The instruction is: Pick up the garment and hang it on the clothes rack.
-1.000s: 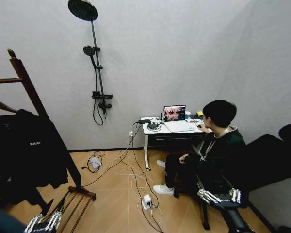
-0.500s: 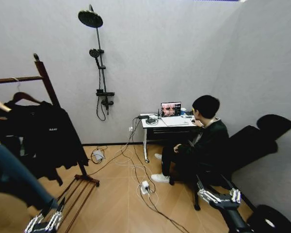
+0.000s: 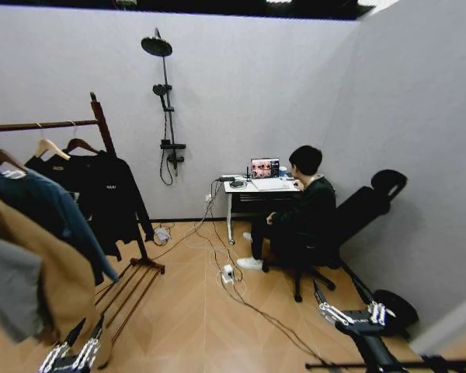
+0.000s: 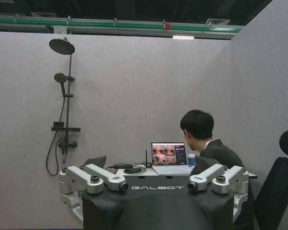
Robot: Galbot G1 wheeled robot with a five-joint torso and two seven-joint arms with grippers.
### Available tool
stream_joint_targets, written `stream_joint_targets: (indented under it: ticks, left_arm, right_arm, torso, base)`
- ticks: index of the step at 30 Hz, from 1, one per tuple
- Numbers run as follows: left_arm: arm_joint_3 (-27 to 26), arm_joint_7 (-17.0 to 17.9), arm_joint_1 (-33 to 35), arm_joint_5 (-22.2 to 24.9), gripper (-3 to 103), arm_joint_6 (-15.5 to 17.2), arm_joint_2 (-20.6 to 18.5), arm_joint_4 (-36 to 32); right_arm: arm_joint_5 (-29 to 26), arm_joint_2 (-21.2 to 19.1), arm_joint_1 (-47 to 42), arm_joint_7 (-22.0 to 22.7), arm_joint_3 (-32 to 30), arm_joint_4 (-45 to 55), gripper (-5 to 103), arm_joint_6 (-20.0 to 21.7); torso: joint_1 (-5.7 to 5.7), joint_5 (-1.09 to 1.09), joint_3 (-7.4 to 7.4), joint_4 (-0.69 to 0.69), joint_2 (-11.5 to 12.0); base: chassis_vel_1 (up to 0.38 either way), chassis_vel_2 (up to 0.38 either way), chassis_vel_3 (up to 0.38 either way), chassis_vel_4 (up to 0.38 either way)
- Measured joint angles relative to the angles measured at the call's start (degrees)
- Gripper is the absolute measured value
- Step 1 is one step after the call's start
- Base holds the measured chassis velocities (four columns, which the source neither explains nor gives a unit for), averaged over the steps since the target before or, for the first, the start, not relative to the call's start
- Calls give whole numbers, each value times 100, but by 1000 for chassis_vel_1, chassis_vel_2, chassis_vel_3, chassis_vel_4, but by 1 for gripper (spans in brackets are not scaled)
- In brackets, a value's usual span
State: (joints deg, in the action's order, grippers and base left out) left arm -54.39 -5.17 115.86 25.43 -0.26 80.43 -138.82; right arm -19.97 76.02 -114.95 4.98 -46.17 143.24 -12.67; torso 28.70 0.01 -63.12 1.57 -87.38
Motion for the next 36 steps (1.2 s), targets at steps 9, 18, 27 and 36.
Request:
stream_joint_targets:
  ticks: [9, 18, 27, 36]
  left_arm:
    - [0, -3, 0, 0, 46, 0, 0, 0]
    - [0, -3, 1, 0, 46, 0, 0, 1]
    - [0, 0, 0, 0, 46, 0, 0, 1]
    - [0, -1, -1, 0, 46, 0, 0, 1]
  right_arm:
    - [0, 0, 0, 0, 0, -1, 100, 0]
    - [0, 0, 0, 0, 0, 0, 100, 0]
    - [0, 0, 0, 0, 0, 0, 100, 0]
    - [0, 0, 2, 0, 0, 0, 100, 0]
  torso:
    - [3, 6, -2, -1, 2]
    - [-4, 8, 1, 1, -3]
    - [3, 0, -3, 2, 3]
    - [8, -1, -4, -1, 5]
  base:
    - [344, -359, -362, 357]
    - [321, -343, -322, 345]
    - [95, -87, -143, 123]
    - [-53, 30, 61, -37]
